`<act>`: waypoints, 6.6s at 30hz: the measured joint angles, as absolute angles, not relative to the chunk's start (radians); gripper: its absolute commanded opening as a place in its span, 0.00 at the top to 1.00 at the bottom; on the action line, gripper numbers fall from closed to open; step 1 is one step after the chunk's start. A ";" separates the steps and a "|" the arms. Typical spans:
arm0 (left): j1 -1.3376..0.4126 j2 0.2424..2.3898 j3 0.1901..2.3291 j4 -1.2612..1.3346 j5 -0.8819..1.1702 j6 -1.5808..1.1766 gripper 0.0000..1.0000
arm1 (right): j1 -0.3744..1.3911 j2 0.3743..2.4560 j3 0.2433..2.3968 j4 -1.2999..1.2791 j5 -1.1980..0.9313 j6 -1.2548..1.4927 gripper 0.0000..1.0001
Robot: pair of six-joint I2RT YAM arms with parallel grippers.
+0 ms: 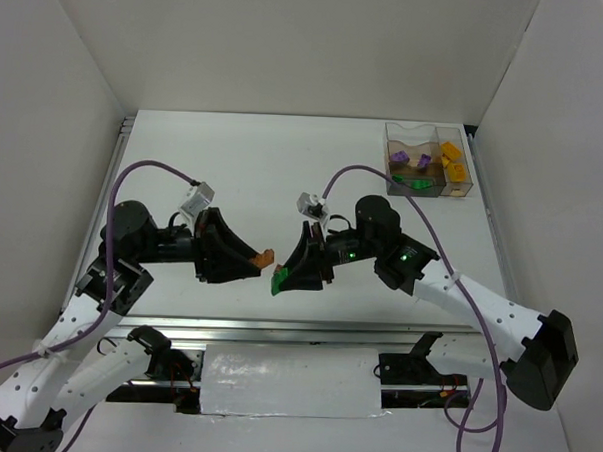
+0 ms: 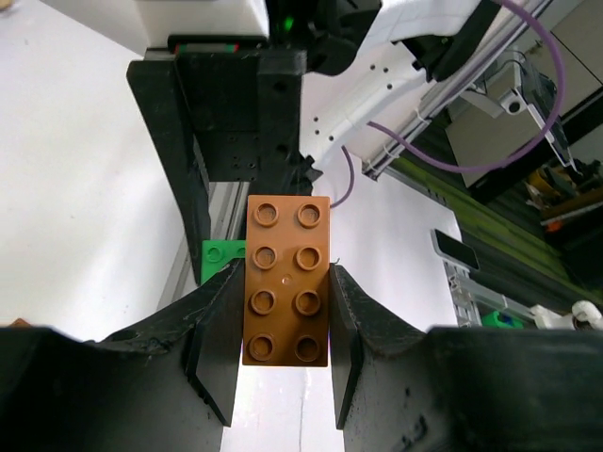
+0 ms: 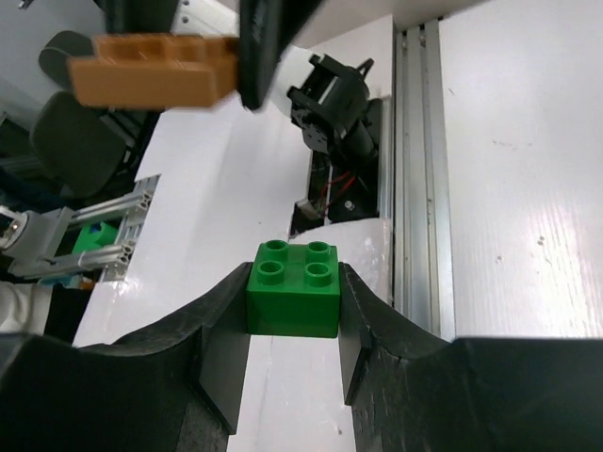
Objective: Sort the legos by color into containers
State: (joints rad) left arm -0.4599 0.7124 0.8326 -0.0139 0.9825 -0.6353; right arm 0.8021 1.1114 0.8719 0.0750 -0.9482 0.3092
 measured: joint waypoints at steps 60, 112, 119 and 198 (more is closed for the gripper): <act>-0.463 0.781 0.876 -0.583 0.236 -0.365 1.00 | 0.024 2.116 1.742 -0.506 0.339 0.421 0.25; -0.494 0.606 0.846 -0.410 1.010 -0.318 1.00 | 1.002 1.280 1.193 -0.159 -0.879 0.262 0.52; -0.495 0.605 0.846 -0.424 0.982 -0.316 1.00 | 1.007 1.285 1.204 -0.204 -0.848 0.244 0.47; -0.439 0.651 0.871 -0.616 -0.067 -0.463 0.01 | 0.447 1.852 1.625 -0.558 0.021 0.328 1.00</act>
